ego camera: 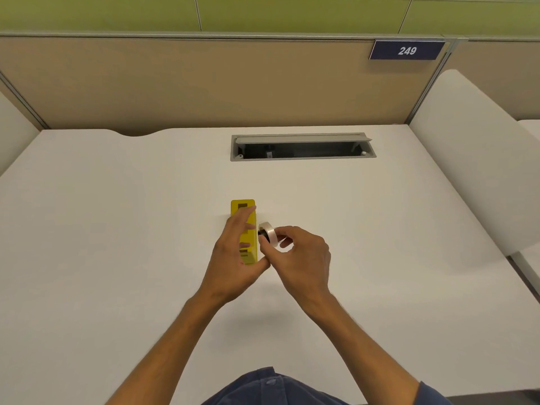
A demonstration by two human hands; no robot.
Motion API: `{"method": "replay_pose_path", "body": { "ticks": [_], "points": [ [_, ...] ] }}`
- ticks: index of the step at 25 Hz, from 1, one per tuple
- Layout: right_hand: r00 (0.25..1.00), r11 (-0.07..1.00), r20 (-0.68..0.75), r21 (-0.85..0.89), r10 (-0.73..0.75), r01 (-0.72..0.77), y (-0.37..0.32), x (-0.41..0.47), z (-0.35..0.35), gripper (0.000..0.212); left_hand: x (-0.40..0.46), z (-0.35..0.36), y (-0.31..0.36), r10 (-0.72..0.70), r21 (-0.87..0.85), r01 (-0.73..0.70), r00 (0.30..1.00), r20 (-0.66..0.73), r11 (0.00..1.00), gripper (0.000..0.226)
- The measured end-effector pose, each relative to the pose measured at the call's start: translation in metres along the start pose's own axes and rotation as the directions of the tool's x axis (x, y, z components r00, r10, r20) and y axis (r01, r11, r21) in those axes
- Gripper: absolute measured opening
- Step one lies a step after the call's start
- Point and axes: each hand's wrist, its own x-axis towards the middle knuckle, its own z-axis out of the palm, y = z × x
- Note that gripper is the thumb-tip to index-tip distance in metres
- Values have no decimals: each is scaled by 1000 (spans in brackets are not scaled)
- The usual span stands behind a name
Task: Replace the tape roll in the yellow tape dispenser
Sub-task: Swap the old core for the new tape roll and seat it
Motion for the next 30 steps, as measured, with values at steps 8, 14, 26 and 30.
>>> {"method": "replay_pose_path", "body": {
  "ticks": [8,14,26,30],
  "points": [
    [1000,999,-4,-44,5,-5,2,-1,5,25,6,1,-3,4,41,-5,1000,24,999,50],
    [1000,993,21,-118,8,-6,5,5,13,26,9,0,-11,-6,23,5,999,47,1000,49],
    [994,992,101,-121,40,-28,6,26,36,31,16,-2,-46,-68,17,68,998,10,998,69],
    [992,989,112,-139,61,-46,9,43,51,31,4,-9,-80,-1,247,26,995,-98,969,58]
  ]
}}
